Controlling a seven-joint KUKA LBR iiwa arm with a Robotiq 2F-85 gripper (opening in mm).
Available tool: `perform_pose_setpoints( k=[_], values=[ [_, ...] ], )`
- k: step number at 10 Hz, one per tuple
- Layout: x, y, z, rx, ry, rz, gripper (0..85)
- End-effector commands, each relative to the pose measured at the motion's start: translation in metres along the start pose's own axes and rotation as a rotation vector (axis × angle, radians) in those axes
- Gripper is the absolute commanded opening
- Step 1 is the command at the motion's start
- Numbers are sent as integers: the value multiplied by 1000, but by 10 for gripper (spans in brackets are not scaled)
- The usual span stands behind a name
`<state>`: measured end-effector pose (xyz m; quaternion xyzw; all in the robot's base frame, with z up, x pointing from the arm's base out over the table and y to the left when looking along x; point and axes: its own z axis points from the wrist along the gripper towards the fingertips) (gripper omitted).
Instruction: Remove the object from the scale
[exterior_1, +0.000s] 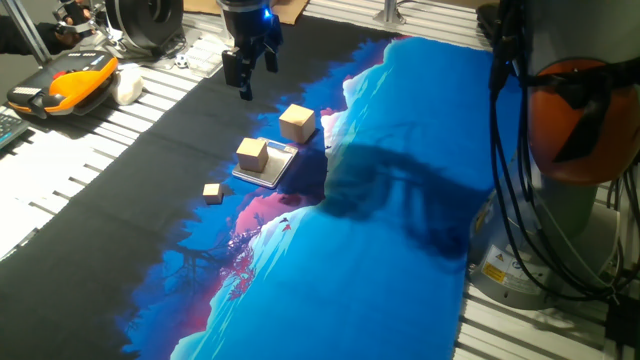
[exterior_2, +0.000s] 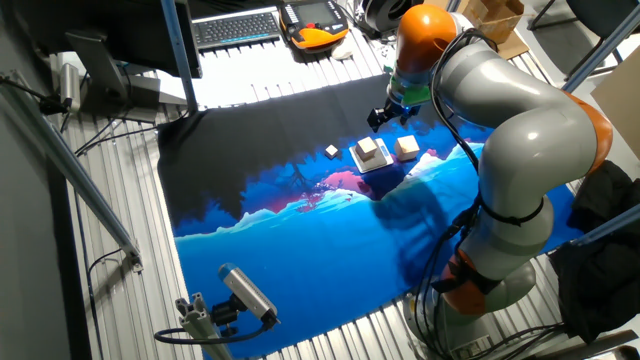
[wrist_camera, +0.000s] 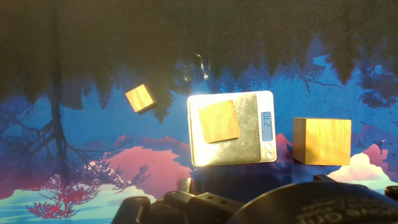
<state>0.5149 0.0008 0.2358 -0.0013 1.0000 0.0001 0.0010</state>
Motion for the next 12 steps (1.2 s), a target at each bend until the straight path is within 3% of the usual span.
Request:
perform_pose_setpoints(
  k=[1, 12],
  values=[
    [0, 0, 0, 29, 178, 203, 0],
    [0, 0, 0, 32, 178, 191, 0]
  ],
)
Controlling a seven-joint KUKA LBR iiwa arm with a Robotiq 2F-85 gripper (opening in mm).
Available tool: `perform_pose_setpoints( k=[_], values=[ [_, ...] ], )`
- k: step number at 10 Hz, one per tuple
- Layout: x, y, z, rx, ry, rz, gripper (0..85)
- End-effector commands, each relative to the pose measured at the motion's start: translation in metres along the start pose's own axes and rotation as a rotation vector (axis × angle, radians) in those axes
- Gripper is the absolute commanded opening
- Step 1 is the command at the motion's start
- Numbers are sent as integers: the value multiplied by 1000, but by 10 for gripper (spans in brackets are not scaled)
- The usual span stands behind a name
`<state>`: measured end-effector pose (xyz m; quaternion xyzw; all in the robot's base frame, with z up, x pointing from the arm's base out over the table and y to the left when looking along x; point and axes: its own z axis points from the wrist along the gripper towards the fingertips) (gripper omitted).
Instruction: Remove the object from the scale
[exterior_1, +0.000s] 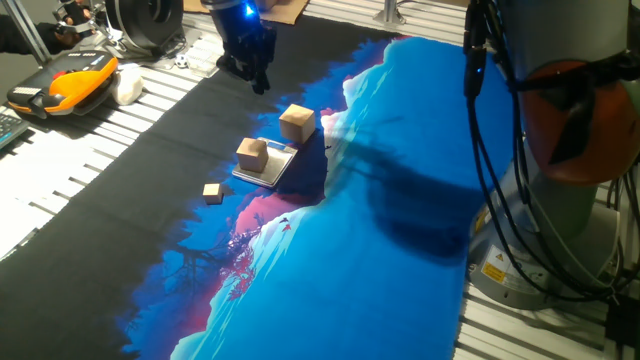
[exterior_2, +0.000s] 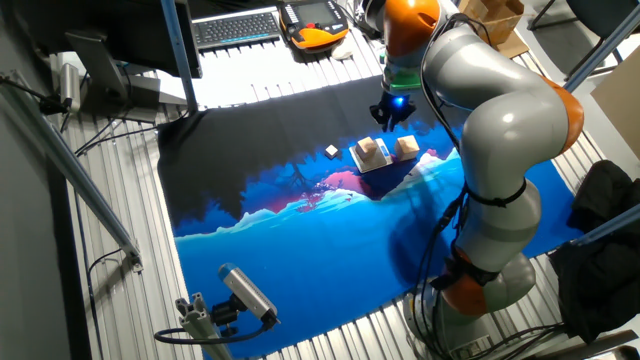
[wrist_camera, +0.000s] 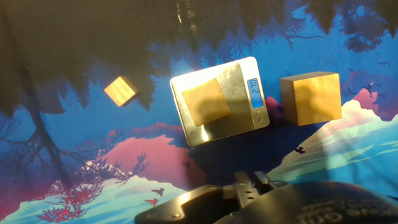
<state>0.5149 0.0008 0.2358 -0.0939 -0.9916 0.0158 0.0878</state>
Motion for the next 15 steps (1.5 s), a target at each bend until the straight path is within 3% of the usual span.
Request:
perform_pose_setpoints(
  k=[1, 8, 10, 11, 12, 13, 15],
  values=[
    [0, 0, 0, 1, 0, -5, 0],
    [0, 0, 0, 4, 5, -20, 0],
    [0, 0, 0, 11, 23, -84, 0],
    [0, 0, 0, -50, -9, -94, 0],
    [0, 0, 0, -137, -31, -54, 0],
    [0, 0, 0, -143, -43, -29, 0],
    [0, 0, 0, -66, -71, -21, 0]
  ],
)
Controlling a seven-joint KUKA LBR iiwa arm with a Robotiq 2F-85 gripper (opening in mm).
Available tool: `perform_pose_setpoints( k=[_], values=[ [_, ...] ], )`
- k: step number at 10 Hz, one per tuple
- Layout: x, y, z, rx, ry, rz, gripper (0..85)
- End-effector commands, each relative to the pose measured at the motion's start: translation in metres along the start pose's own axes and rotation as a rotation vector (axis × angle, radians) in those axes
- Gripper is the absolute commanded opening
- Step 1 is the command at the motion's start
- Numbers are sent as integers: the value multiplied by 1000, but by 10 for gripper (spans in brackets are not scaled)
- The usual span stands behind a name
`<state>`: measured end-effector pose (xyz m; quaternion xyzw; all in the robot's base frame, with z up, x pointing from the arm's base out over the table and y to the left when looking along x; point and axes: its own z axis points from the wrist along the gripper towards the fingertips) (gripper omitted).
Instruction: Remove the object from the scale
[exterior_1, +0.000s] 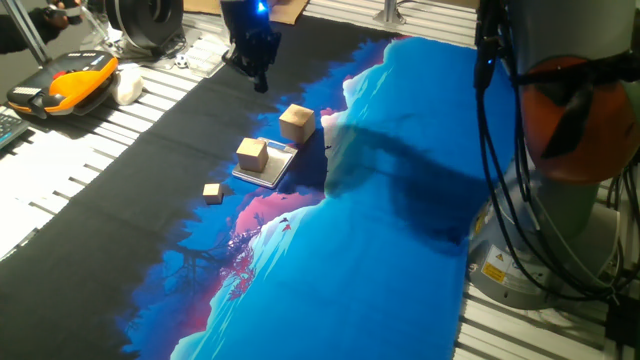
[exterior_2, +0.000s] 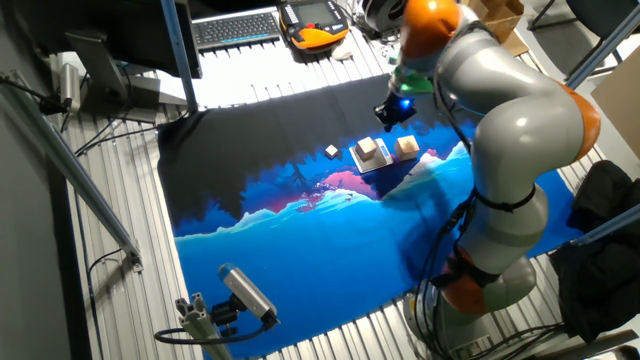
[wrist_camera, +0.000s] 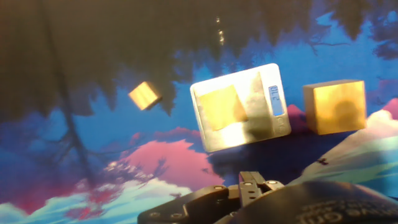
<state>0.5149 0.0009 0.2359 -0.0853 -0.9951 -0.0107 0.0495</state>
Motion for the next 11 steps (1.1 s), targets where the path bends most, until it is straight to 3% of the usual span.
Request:
perform_pose_setpoints(
  k=[1, 3, 5, 7, 9, 10, 11],
  values=[
    [0, 0, 0, 16, -3, -1, 0],
    [0, 0, 0, -25, -11, 11, 0],
    [0, 0, 0, -45, -73, 14, 0],
    [0, 0, 0, -32, -70, 6, 0],
    [0, 0, 0, -41, -93, -11, 0],
    [0, 0, 0, -25, -108, -28, 0],
    [0, 0, 0, -22, -78, -7, 0]
  ],
)
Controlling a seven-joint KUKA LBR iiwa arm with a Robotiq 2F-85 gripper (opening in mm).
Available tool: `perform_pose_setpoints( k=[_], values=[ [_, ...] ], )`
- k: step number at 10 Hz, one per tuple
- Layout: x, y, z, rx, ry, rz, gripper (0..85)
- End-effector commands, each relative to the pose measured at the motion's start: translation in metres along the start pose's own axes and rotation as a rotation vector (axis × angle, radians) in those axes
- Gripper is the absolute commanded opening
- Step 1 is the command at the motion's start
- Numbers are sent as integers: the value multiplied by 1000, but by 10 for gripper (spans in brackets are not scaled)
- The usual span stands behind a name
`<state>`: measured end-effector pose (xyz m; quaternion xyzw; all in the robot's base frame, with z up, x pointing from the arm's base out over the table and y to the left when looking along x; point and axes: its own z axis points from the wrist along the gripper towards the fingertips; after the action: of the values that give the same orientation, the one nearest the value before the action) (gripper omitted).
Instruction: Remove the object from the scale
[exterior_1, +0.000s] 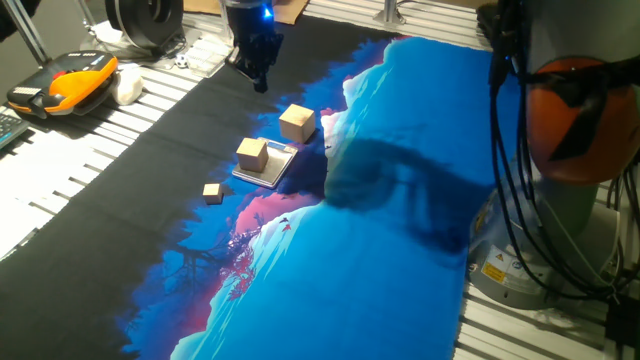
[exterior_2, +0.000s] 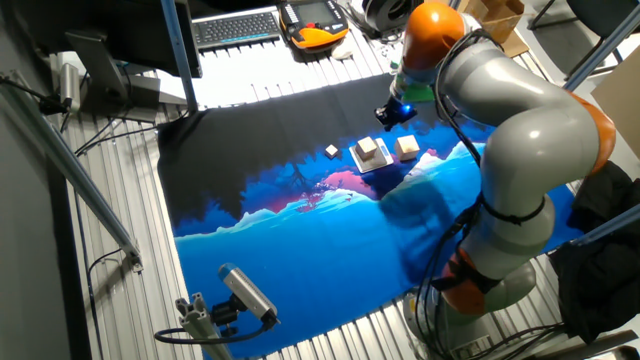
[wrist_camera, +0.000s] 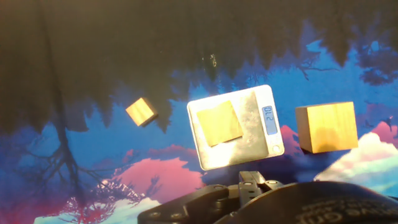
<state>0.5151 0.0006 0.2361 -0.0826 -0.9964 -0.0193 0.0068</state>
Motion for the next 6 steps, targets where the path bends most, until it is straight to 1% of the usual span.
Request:
perform_pose_setpoints(
  k=[1, 2, 3, 4, 5, 6],
  values=[
    [0, 0, 0, -12, -19, 21, 340],
    [-3, 9, 8, 13, -5, 81, 680],
    [-5, 19, 18, 22, -19, 90, 850],
    [-11, 27, 27, 49, -20, 53, 850],
    [-18, 30, 34, 53, -4, 20, 850],
    [-26, 31, 40, 48, 30, -15, 850]
  ],
)
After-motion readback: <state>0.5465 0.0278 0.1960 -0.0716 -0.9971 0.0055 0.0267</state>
